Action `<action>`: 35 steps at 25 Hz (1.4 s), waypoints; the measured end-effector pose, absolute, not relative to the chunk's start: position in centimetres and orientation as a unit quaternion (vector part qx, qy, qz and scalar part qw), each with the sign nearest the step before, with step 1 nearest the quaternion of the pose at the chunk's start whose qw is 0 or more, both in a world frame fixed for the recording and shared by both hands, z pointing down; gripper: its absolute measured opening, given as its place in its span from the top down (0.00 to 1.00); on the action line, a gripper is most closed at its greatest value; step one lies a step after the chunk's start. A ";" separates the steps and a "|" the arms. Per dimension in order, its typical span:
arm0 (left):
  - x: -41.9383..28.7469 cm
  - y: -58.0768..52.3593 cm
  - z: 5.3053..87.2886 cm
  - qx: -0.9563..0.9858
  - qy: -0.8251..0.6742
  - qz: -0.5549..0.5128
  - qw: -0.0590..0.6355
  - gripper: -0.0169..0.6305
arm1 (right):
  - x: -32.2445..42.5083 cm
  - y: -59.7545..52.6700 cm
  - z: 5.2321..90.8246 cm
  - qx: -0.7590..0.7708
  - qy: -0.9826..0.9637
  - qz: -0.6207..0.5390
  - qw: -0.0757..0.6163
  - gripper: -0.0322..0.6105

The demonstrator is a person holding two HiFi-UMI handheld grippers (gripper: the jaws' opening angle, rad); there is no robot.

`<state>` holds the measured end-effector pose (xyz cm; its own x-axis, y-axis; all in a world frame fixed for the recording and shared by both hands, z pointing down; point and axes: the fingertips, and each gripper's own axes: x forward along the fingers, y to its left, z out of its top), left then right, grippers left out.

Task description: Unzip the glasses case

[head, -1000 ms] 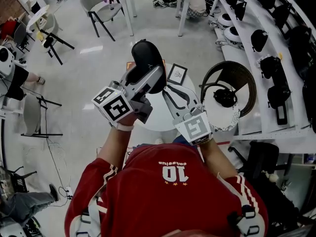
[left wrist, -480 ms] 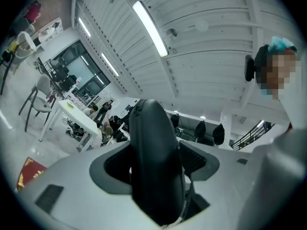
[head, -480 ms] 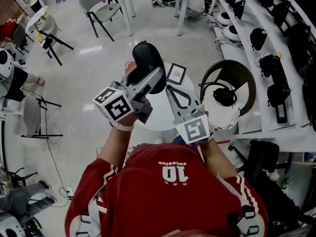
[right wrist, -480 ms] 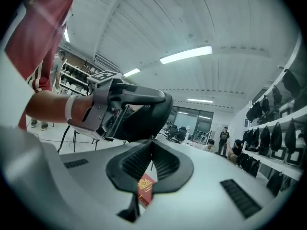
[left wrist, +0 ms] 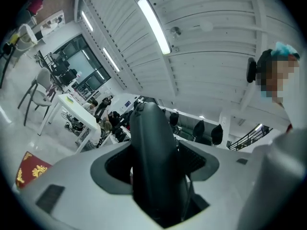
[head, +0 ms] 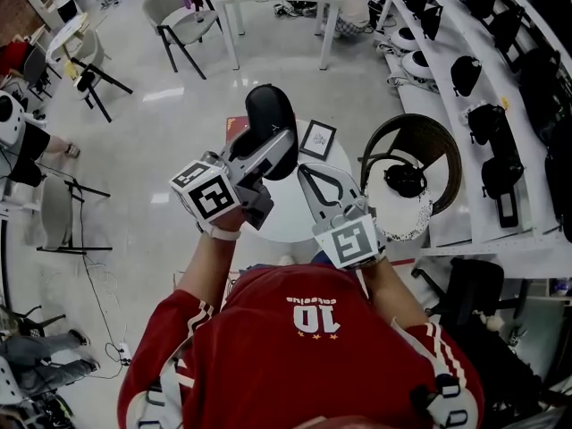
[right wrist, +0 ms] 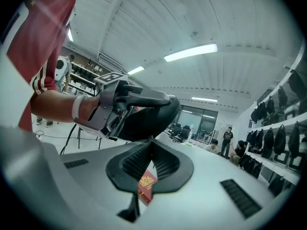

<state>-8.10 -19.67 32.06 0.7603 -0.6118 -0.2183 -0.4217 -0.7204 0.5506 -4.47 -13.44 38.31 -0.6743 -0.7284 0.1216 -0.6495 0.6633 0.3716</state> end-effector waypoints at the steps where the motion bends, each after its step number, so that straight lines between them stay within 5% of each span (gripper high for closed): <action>1: -8.0 -19.7 32.2 0.908 -0.283 -0.193 0.241 0.51 | -4.4 -13.5 38.3 0.383 -0.902 -0.150 0.131 0.93; 35: -4.3 -14.1 36.7 0.954 -0.160 -0.035 0.249 0.51 | -0.9 -15.4 35.4 0.404 -0.887 -0.178 0.137 0.93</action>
